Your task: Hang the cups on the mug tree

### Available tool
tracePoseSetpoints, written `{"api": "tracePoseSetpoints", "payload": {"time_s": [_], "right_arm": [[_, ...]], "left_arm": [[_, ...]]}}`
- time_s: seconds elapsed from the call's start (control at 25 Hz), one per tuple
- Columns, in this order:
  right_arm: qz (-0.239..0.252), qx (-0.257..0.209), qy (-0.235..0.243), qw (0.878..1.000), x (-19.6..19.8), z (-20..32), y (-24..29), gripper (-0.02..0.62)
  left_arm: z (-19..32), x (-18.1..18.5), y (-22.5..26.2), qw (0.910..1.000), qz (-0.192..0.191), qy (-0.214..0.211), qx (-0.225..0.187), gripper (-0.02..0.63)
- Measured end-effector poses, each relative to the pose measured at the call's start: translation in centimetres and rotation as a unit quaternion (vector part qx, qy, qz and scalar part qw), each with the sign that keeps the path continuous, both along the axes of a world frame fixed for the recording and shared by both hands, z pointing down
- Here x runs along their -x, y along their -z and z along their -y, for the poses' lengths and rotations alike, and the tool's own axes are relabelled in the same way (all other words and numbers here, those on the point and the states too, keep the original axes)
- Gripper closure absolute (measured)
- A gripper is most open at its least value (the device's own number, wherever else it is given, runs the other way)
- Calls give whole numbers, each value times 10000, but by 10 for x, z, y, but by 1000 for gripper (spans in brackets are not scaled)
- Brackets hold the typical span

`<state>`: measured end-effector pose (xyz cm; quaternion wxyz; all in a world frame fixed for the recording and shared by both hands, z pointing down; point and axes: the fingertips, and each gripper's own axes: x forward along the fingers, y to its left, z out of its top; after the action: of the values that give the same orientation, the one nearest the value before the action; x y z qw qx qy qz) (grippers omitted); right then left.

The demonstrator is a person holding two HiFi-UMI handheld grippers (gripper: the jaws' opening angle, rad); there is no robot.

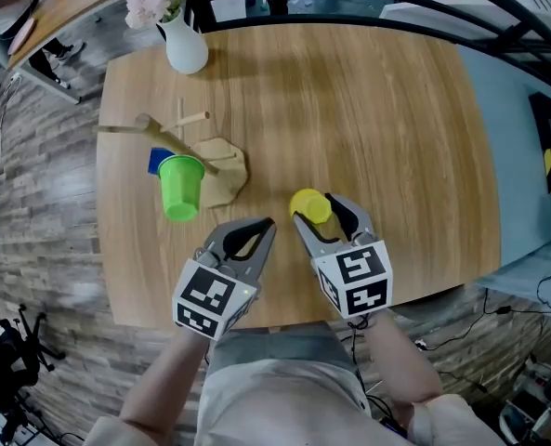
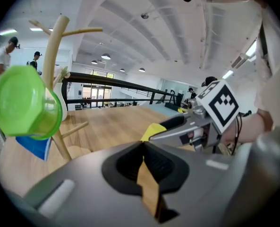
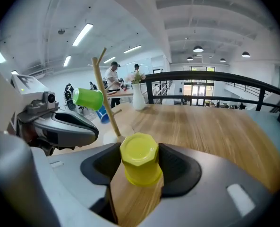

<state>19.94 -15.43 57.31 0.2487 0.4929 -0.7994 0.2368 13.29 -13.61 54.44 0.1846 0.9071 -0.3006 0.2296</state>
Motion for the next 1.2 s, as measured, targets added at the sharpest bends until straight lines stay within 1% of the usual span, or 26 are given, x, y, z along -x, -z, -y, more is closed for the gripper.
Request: {"api": "tracePoseSetpoints", "payload": {"time_s": [0.16,0.32,0.52,0.64,0.72,0.92,1.04,1.2], "right_arm": [[47,-227,73,9997,9,-2,44,341],[108,-425,25,9990,15,-9,85,341],[185,-750,70,9970,36,-11,131,341],[142,-808,94,9966,43,-26,155,341],[155,-914,92,9957,49,-30,173,341],[183,-1242,119,9920,66,-36,215,341],[135,-1446,156,9893,76,-43,237,341],[205,-1603,234,9866,91,-53,258,341]], "left_arm": [[-5,7,34,9998,-93,23,-153,604],[-15,17,64,9995,-129,22,-283,604],[-19,44,99,9986,-109,125,-496,604],[-34,53,119,9984,-241,205,-463,604],[-38,60,134,9978,-331,244,-520,604],[-38,79,175,9945,-463,297,-896,604],[-38,94,193,9918,-466,430,-1109,604],[-42,114,215,9880,-540,610,-1310,604]]}}
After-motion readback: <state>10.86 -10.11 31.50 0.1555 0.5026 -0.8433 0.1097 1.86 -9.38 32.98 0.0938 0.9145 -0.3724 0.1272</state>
